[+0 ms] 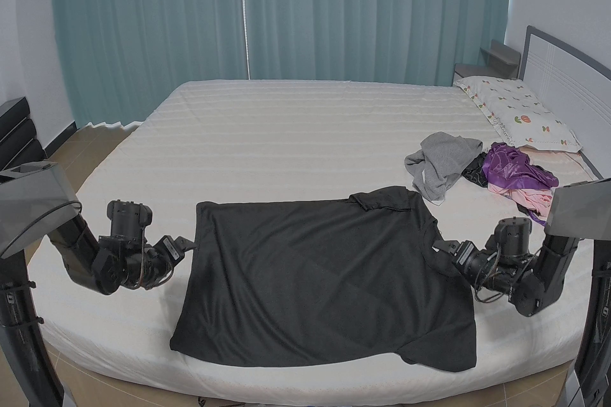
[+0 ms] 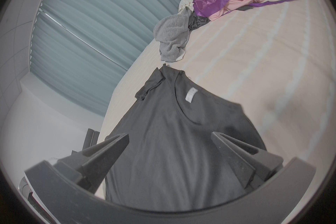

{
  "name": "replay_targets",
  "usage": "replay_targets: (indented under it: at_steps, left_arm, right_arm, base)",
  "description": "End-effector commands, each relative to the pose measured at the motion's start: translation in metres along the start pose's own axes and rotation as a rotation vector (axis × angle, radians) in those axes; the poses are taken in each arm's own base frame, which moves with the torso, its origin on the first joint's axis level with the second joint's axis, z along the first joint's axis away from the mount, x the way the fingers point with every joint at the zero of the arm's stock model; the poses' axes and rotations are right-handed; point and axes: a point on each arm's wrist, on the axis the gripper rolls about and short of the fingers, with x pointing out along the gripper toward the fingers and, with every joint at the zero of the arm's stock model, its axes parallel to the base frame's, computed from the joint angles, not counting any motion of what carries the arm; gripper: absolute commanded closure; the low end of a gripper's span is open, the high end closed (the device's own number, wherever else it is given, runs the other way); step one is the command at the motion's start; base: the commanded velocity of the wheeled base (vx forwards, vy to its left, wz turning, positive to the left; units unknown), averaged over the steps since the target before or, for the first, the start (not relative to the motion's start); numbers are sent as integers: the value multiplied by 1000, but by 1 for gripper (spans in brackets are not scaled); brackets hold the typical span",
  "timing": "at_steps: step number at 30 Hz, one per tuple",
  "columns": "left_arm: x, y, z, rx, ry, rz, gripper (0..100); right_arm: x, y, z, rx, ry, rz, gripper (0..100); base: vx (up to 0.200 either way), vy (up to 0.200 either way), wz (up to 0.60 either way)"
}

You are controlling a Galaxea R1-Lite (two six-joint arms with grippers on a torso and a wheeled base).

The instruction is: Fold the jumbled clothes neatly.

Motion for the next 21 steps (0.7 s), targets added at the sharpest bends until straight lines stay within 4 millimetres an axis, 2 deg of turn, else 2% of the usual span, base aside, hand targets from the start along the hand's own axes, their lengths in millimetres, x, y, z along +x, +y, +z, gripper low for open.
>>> replay_targets:
  at_steps: [1,9,16,21]
  left_arm:
    - [-68,32,-48,-38,193,-37,0]
    - [-75,41,-61,-61,235,-12,0]
    - [-75,42,-62,-84,232,-14,0]
    - [-76,42,-62,-87,232,-13,0]
  right_arm:
    - [-68,-22,-38,5,69,0,0]
    - [-73,-30,-45,26,133,-17,0]
    - [-74,-31,-47,28,146,-22,0]
    - [-77,-31,-49,26,153,-24,0]
  base:
    - [0,0,0]
    - [0,0,0]
    - [0,0,0]
    - [-200,0,0]
